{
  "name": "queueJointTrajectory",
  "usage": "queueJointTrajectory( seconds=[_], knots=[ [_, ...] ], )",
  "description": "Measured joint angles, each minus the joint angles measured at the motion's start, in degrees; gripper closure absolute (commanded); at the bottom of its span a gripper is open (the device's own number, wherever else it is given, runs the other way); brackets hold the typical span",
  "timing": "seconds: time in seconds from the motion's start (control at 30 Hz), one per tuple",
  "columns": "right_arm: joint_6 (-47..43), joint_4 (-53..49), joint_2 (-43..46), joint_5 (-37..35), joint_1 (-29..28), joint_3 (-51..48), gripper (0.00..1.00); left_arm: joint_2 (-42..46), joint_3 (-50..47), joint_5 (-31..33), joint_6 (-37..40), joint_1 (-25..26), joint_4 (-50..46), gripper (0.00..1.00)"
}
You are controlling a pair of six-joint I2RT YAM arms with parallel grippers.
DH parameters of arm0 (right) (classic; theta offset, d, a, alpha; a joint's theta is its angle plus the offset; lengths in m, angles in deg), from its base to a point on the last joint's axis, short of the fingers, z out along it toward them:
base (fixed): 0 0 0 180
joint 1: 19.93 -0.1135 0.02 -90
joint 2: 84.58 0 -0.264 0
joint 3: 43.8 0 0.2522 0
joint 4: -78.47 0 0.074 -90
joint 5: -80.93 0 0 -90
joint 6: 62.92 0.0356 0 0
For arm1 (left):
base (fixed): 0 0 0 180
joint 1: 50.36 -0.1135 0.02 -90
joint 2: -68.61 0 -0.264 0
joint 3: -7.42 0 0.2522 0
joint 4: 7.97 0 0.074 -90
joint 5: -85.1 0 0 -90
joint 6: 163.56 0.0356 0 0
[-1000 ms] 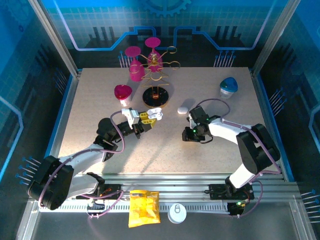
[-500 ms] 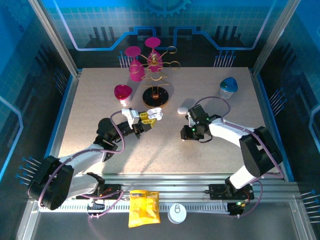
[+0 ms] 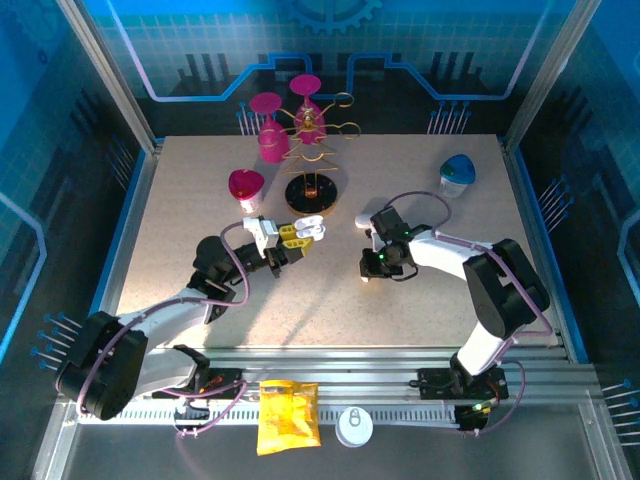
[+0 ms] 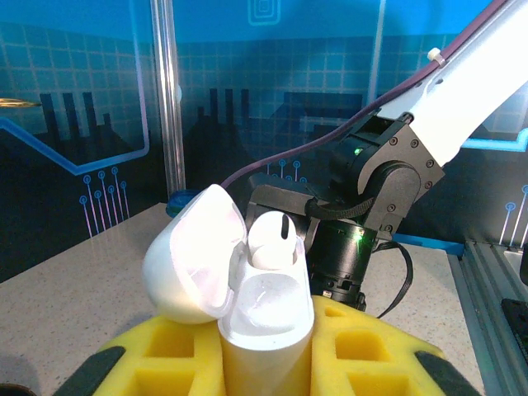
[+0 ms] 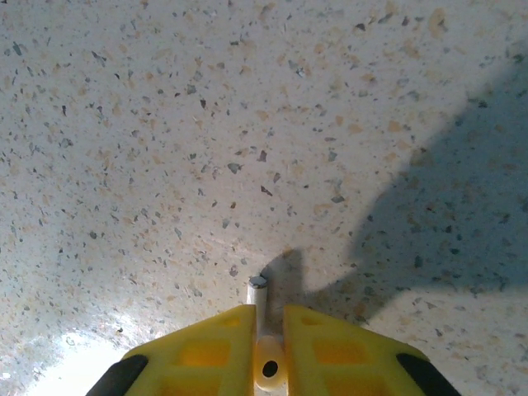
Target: Insert the wireless bluetooth earbuds into the charging case
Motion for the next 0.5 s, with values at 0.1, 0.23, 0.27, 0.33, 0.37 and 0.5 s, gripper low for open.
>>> queueJointTrajectory(
  seconds=[0.1, 0.23, 0.27, 0.33, 0.37, 0.5],
  knots=[
    [0.2, 0.0, 0.1, 0.0, 0.1, 0.0, 0.89, 0.0, 0.0, 0.0, 0.0, 0.0, 0.0, 0.81],
    [1.3, 0.0, 1.2, 0.8, 0.6, -0.4, 0.89, 0.0, 0.0, 0.0, 0.0, 0.0, 0.0, 0.81],
    [1.7, -0.1, 1.8, 1.2, 0.7, -0.6, 0.90, 0.0, 0.0, 0.0, 0.0, 0.0, 0.0, 0.81],
    [3.1, 0.1, 3.1, 2.6, 1.6, -1.1, 0.90, 0.0, 0.0, 0.0, 0.0, 0.0, 0.0, 0.81],
    [3.9, 0.3, 3.8, 3.2, 2.0, -1.5, 0.91, 0.0, 0.0, 0.0, 0.0, 0.0, 0.0, 0.81],
    [8.9, 3.8, 6.0, 7.7, 5.1, -5.6, 0.92, 0.0, 0.0, 0.0, 0.0, 0.0, 0.2, 0.81]
  ],
)
